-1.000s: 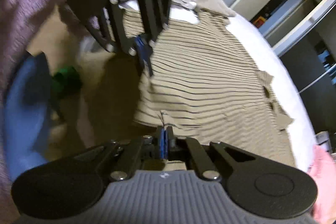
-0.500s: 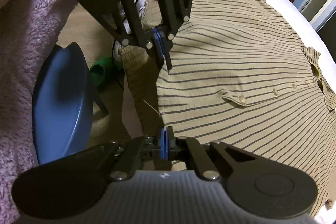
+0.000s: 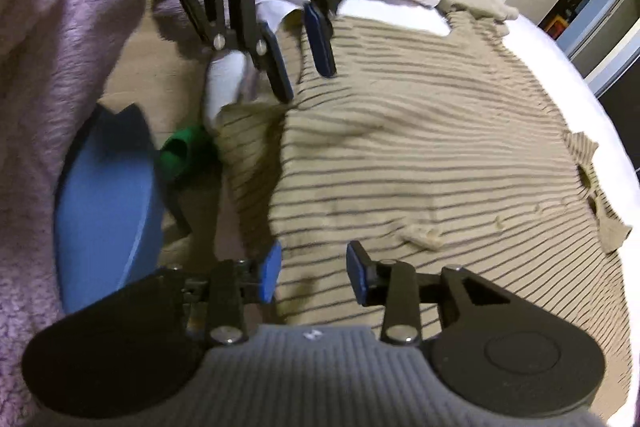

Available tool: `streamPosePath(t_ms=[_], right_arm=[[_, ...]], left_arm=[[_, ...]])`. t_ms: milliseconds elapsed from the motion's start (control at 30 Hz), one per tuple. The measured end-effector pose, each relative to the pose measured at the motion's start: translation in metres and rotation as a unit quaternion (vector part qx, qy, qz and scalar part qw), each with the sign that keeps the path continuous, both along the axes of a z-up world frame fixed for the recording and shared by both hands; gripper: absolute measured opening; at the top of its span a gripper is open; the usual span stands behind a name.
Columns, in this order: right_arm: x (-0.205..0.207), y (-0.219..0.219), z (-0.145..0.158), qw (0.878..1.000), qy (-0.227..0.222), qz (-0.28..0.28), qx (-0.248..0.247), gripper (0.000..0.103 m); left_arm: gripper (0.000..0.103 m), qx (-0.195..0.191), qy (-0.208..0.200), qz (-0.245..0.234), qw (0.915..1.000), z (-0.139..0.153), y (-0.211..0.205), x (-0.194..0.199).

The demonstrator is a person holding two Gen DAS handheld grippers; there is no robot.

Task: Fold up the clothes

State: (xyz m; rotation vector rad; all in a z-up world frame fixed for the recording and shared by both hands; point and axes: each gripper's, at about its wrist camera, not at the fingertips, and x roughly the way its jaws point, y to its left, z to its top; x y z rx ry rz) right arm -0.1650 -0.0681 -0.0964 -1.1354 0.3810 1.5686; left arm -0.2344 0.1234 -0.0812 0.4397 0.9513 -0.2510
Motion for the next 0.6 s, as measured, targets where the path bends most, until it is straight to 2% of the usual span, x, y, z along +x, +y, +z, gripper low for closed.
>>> streamPosePath(t_ms=[67, 167, 233, 400, 467, 533, 567, 600], right_arm=[[-0.001, 0.010, 0.002, 1.000, -0.007, 0.011, 0.002, 0.040], [-0.005, 0.024, 0.004, 0.999, -0.004, 0.040, 0.002, 0.042], [-0.010, 0.033, 0.006, 0.998, 0.005, 0.061, 0.004, 0.051], [-0.030, 0.062, 0.002, 0.996, 0.002, 0.091, 0.014, 0.058], [-0.039, 0.074, -0.003, 0.996, -0.011, 0.091, 0.012, 0.060], [-0.047, 0.083, -0.011, 0.996, -0.029, 0.089, 0.002, 0.060], [-0.049, 0.086, -0.014, 0.995, -0.035, 0.088, -0.004, 0.060], [-0.047, 0.086, -0.013, 0.996, -0.032, 0.087, -0.007, 0.056]], left_arm=[[0.037, 0.006, -0.007, 0.053, 0.9986, 0.004, 0.016, -0.003], [0.038, 0.028, -0.001, 0.136, 0.9903, 0.004, 0.040, -0.011], [0.043, 0.037, 0.012, 0.185, 0.9819, 0.000, 0.055, -0.015], [0.044, 0.058, 0.053, 0.241, 0.9675, -0.024, 0.078, -0.015], [0.041, 0.057, 0.055, 0.255, 0.9637, -0.029, 0.086, -0.012], [0.028, 0.050, 0.051, 0.266, 0.9613, -0.030, 0.092, -0.011], [0.025, 0.048, 0.045, 0.270, 0.9606, -0.028, 0.094, -0.011], [0.017, 0.050, 0.037, 0.271, 0.9605, -0.026, 0.096, -0.014]])
